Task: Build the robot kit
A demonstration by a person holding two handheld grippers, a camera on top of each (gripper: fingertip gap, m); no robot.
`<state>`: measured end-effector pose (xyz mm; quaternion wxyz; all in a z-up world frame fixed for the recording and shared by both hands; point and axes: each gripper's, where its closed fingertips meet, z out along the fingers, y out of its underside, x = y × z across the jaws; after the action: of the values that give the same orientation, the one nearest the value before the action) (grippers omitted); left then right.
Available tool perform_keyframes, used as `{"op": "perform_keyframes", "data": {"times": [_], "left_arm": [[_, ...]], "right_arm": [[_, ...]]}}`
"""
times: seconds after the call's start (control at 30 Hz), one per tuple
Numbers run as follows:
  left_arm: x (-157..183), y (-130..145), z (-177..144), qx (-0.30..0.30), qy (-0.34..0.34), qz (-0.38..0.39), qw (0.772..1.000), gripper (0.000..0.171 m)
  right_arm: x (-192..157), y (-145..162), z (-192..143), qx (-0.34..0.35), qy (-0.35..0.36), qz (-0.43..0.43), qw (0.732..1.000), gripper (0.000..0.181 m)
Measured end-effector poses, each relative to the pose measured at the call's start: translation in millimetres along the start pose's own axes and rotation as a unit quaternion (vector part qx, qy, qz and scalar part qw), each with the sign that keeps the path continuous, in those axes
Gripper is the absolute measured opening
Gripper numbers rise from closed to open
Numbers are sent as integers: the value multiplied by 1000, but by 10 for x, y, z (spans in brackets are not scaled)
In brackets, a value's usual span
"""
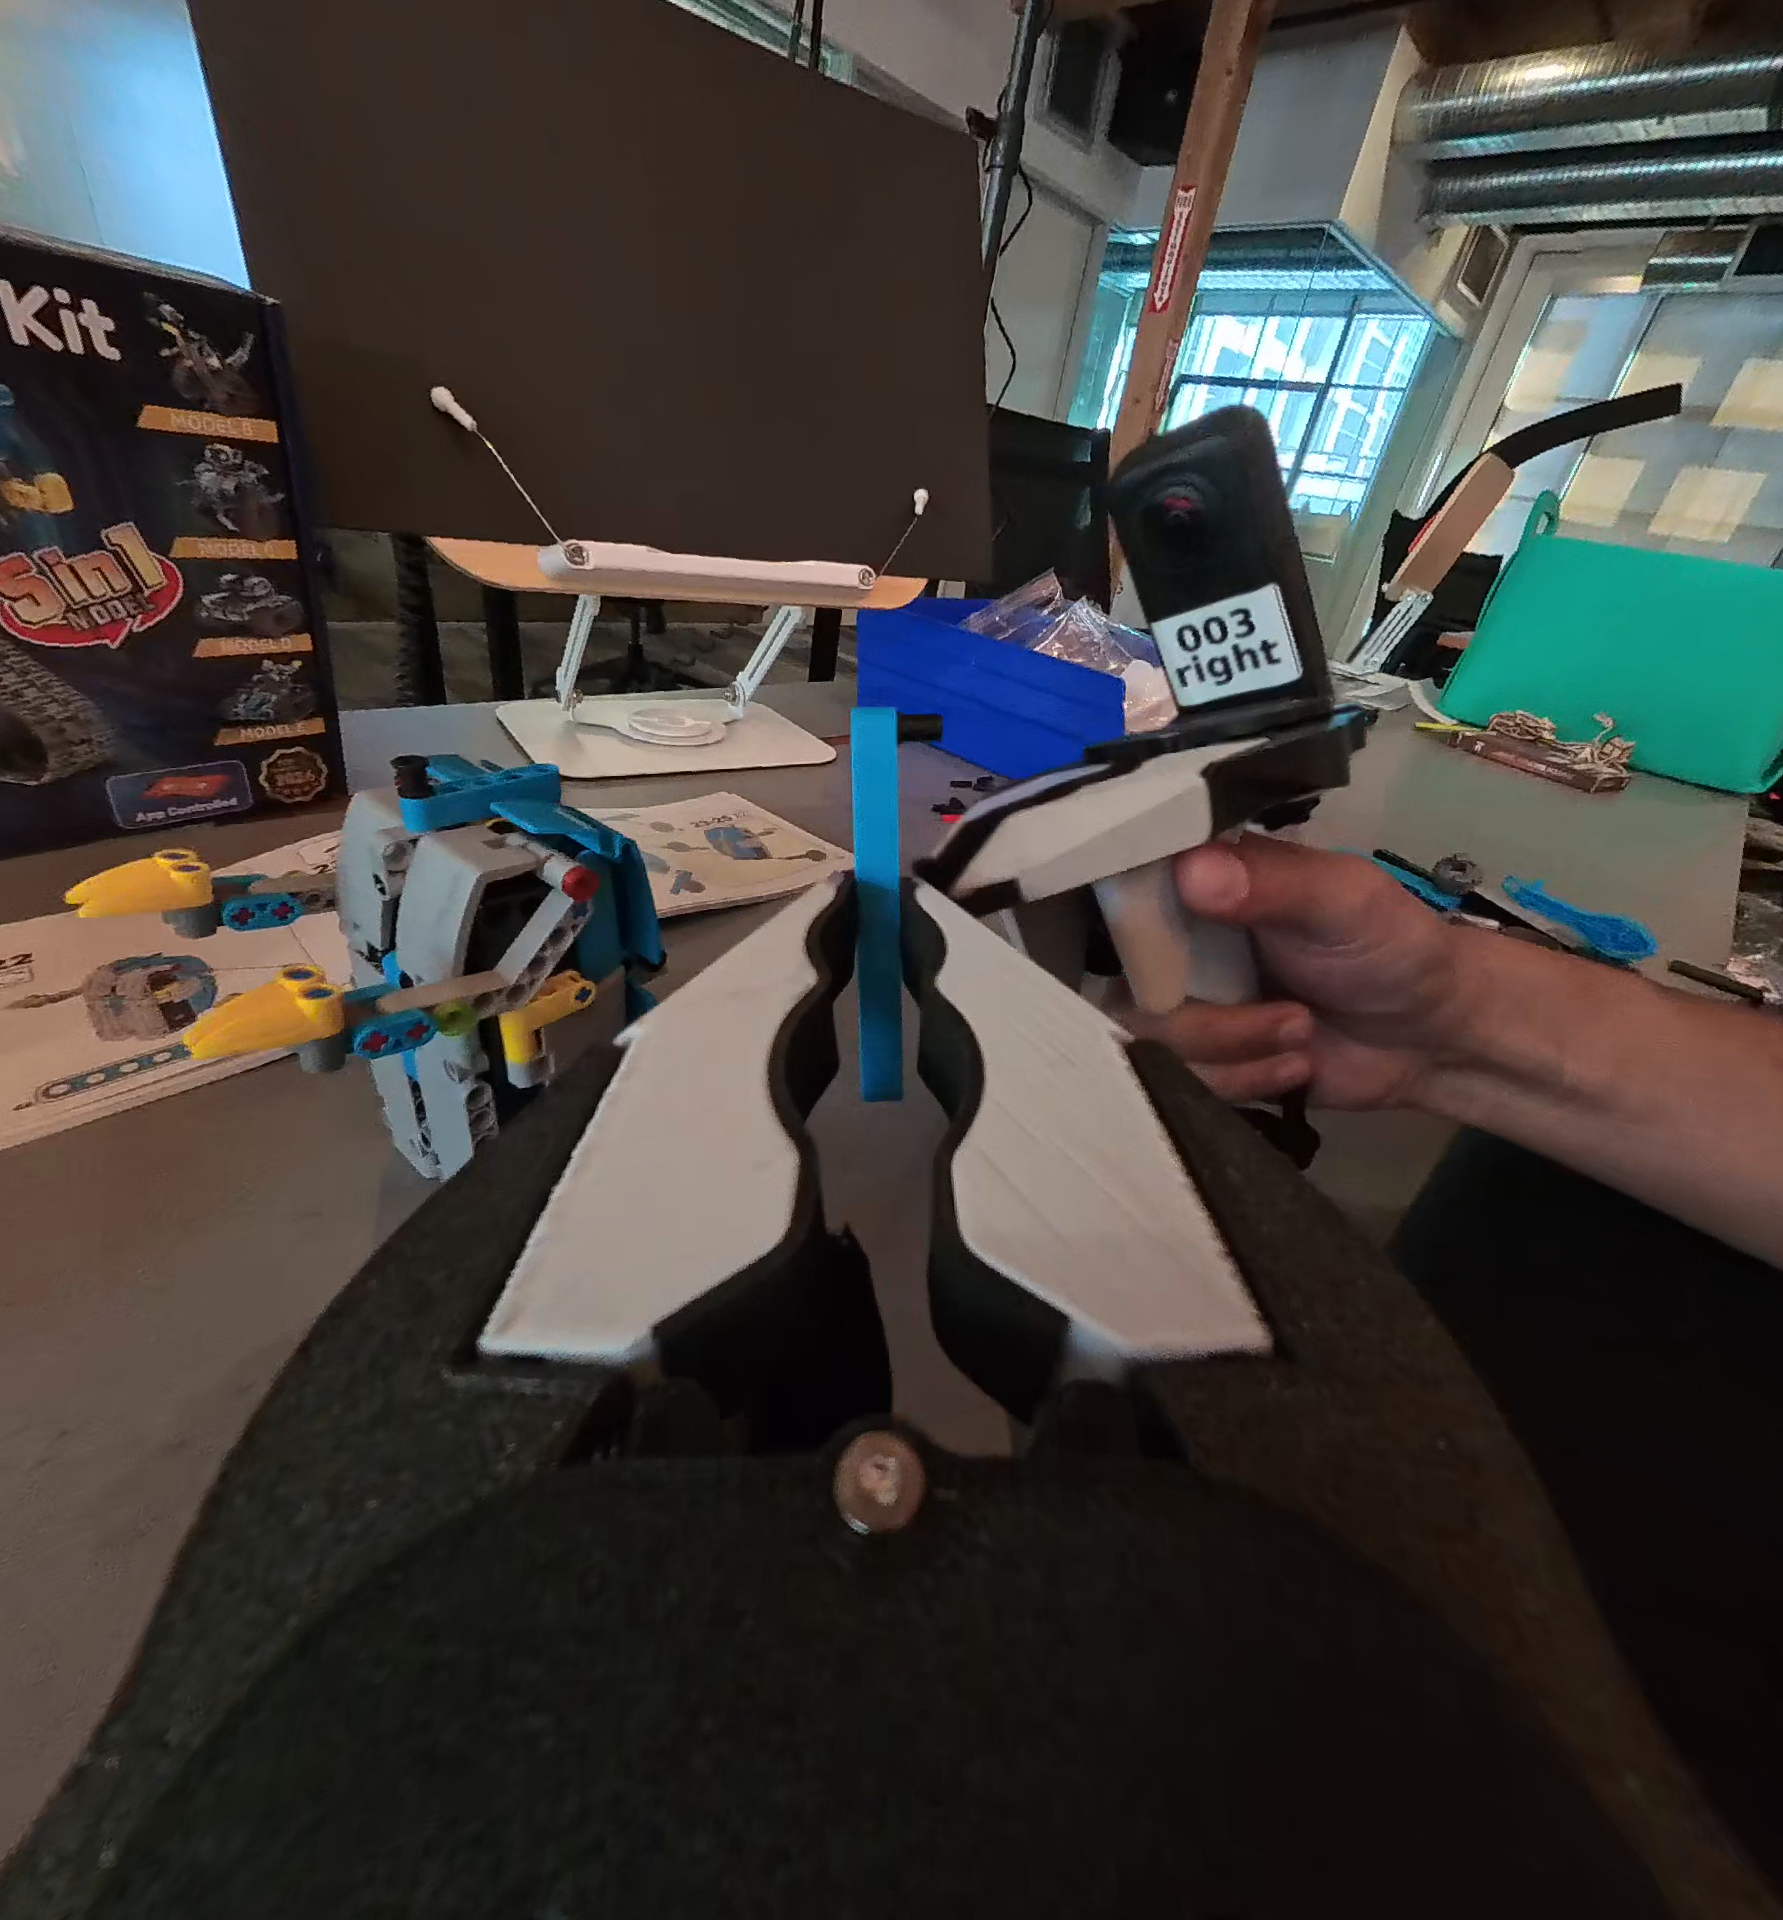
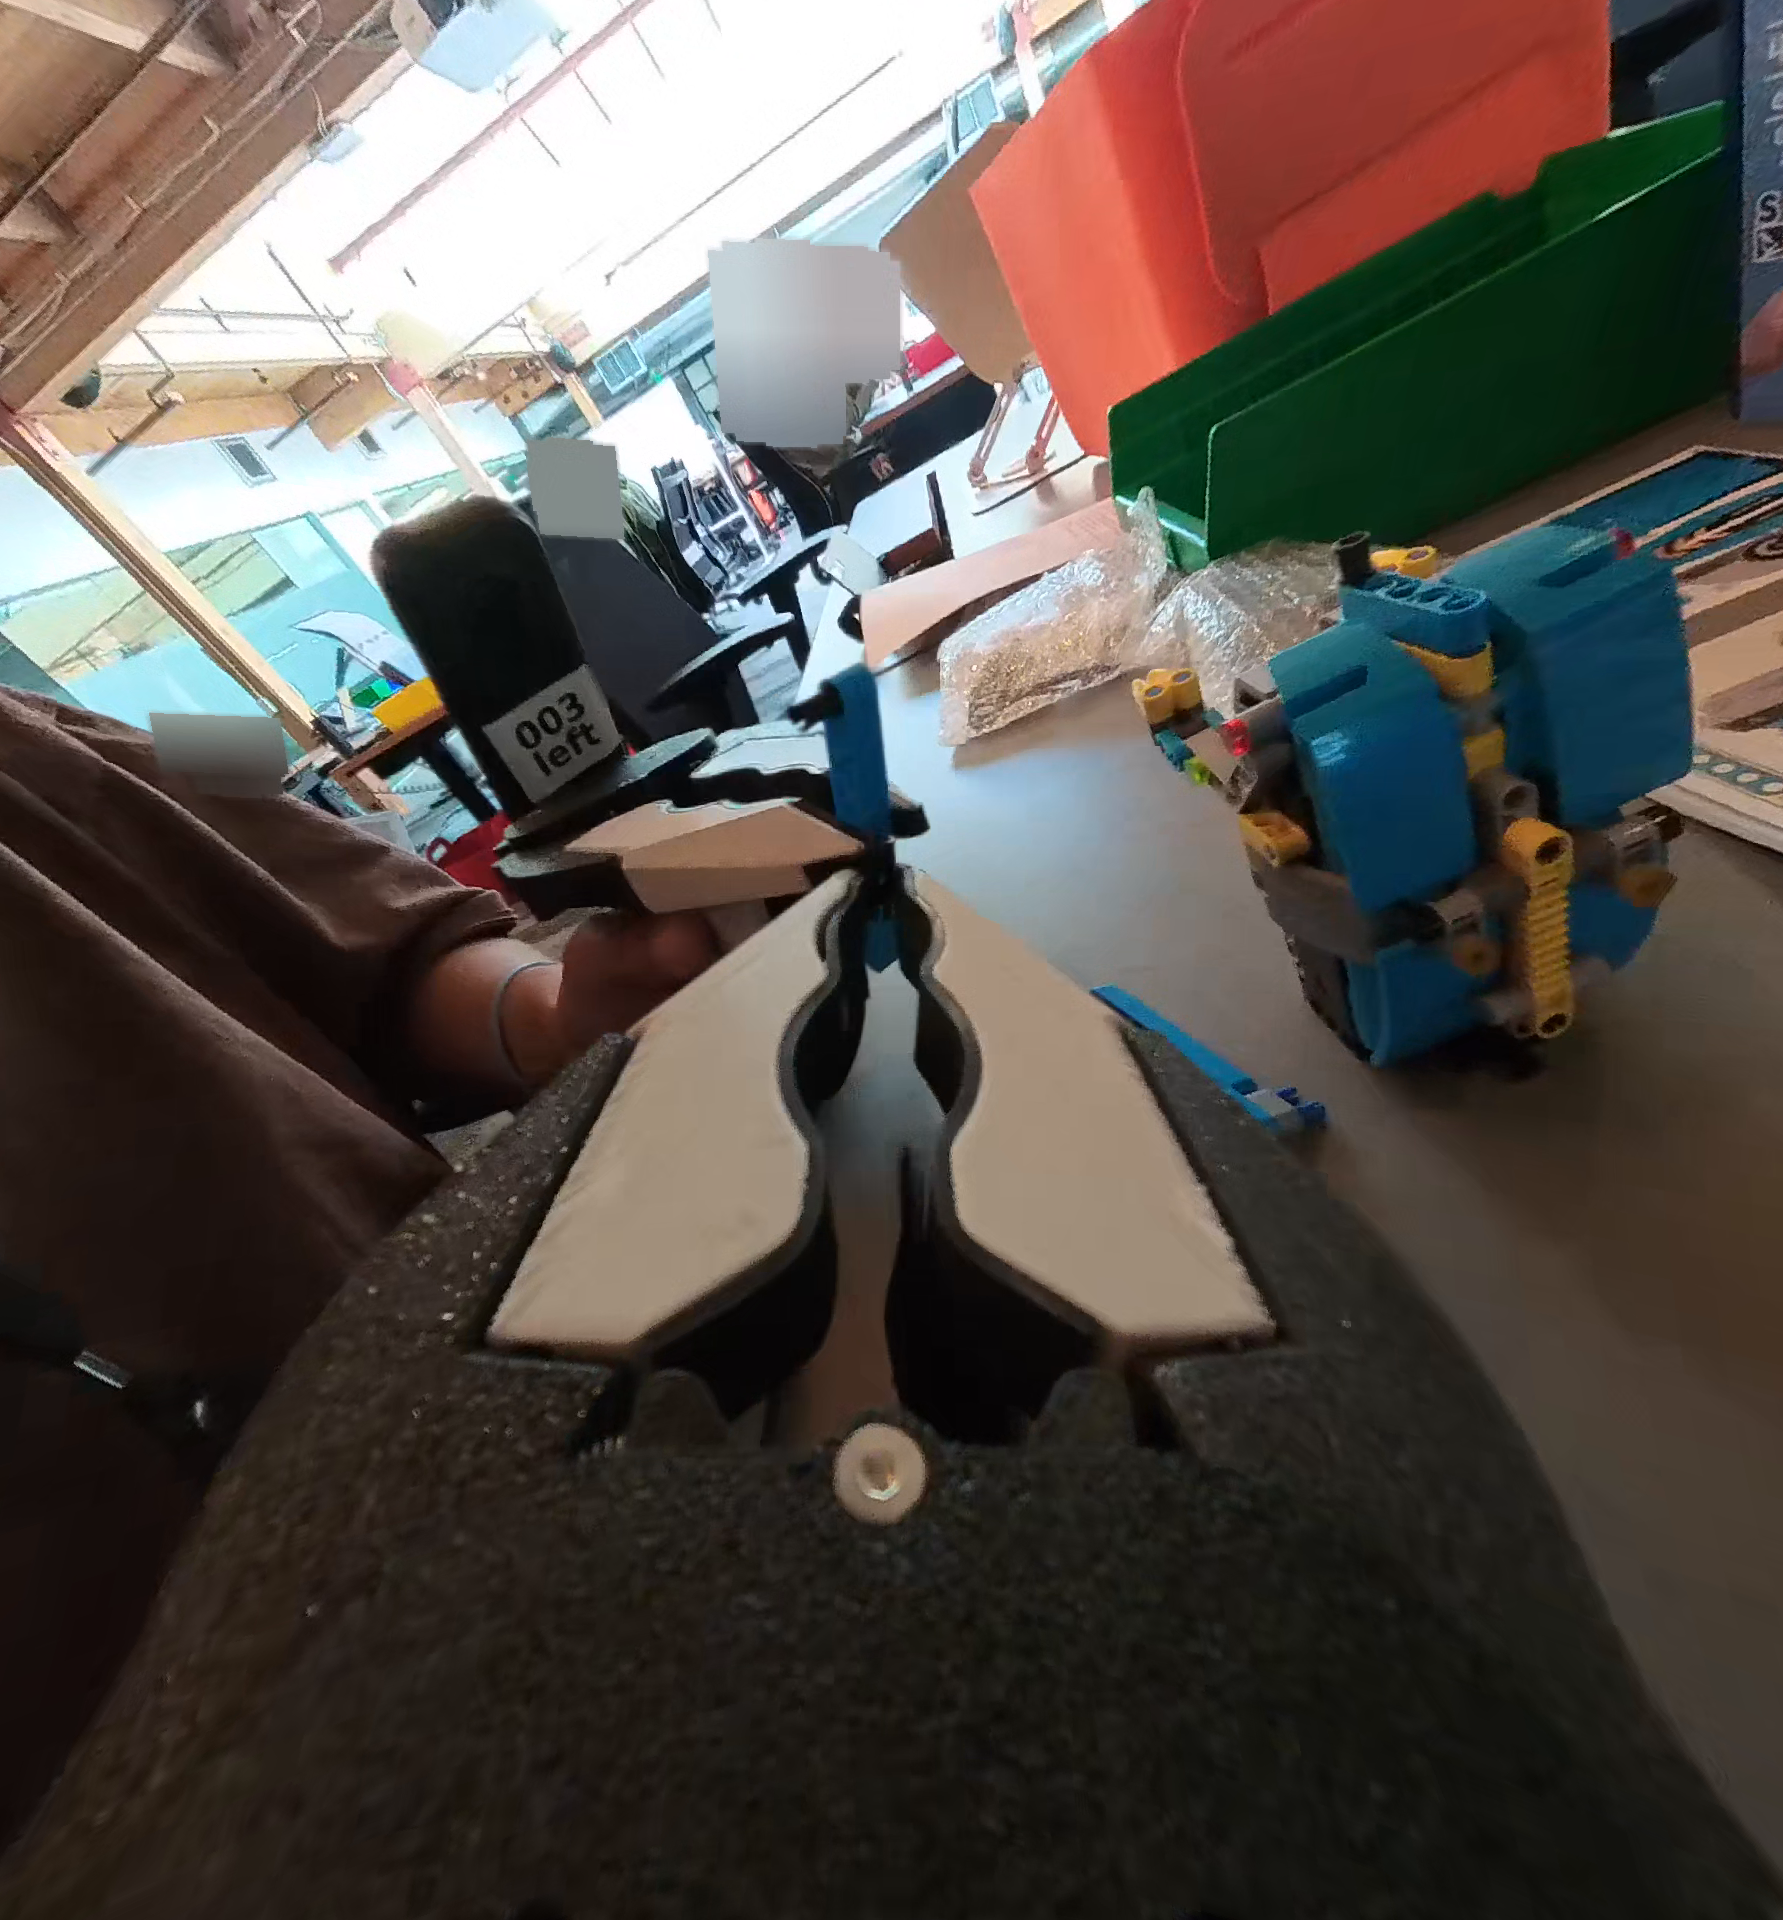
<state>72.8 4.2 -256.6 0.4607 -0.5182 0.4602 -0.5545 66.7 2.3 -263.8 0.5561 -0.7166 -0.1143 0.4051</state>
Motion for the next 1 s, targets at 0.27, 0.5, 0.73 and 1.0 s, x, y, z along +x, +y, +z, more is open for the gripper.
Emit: {"op": "perform_keyframes", "data": {"times": [0.27,0.5,0.73,1.0], "left_arm": [[23,52,21,-16,14,18,1000,7],[29,181,35,-60,13,116,991,7],[5,306,19,-98,5,231,968,7],[-60,98,49,-26,53,-100,993,6]], "right_arm": [[-26,107,41,-24,-2,-10,1000,5],[27,208,27,-37,-10,21,999,4],[101,354,48,-71,5,13,997,4],[0,-211,-48,29,142,-204,968,3]]}}
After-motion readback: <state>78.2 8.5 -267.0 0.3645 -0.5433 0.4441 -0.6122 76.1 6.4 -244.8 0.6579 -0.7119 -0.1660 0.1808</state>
